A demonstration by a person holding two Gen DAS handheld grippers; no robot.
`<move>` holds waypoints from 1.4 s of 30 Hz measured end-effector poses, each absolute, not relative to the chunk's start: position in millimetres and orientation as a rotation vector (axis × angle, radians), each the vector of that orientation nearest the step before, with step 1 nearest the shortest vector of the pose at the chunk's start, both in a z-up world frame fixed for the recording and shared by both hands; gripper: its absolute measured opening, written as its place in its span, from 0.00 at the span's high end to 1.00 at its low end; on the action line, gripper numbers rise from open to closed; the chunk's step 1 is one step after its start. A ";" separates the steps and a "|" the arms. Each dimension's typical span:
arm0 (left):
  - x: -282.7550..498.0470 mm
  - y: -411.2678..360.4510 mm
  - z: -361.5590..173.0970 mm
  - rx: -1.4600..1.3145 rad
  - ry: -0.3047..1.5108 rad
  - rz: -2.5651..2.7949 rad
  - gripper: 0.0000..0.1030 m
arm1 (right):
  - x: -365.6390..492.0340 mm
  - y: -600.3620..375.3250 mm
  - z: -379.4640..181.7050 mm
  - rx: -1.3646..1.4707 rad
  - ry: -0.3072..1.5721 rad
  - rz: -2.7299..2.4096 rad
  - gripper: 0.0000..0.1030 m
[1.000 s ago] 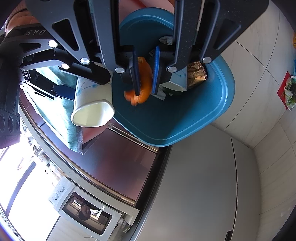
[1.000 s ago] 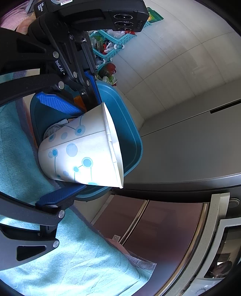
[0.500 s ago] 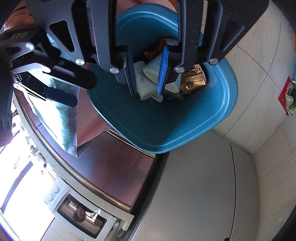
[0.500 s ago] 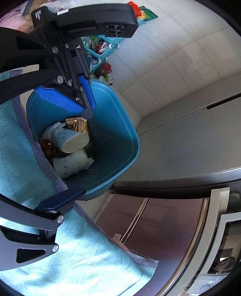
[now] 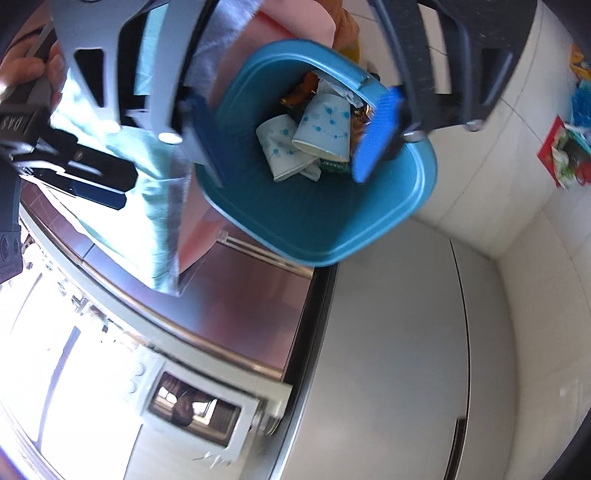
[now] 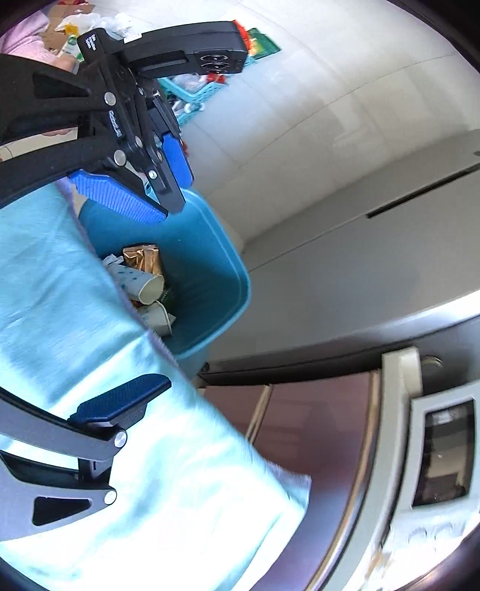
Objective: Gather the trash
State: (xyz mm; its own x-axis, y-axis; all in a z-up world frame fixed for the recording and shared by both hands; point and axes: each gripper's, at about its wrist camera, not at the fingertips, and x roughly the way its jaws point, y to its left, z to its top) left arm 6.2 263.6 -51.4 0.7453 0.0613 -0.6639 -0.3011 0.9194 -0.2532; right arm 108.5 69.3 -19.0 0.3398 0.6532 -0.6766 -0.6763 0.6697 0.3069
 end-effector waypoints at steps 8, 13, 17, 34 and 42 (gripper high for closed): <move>-18.1 224.9 -23.3 -0.259 0.596 0.177 0.05 | 59.8 -7.9 8.0 -0.006 0.647 0.695 0.06; -23.3 191.0 -15.1 -0.237 0.549 0.148 0.05 | 31.1 -56.8 8.7 0.023 0.562 0.538 0.06; -26.3 165.5 -6.8 -0.188 0.504 0.132 0.05 | 11.9 -83.6 11.3 0.024 0.508 0.460 0.06; -48.7 94.5 17.5 -0.105 0.361 0.068 0.05 | -43.8 -147.4 12.9 0.031 0.352 0.239 0.06; -59.4 81.9 20.8 -0.073 0.309 0.078 0.05 | -60.2 -159.1 19.7 0.035 0.282 0.206 0.06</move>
State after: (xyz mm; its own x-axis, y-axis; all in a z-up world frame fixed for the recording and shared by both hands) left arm -59.4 81.9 20.8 0.9496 0.0654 -0.3066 -0.0877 0.9944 -0.0594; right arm -60.2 -159.1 19.7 0.9398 0.2063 -0.2724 -0.1967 0.9785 0.0626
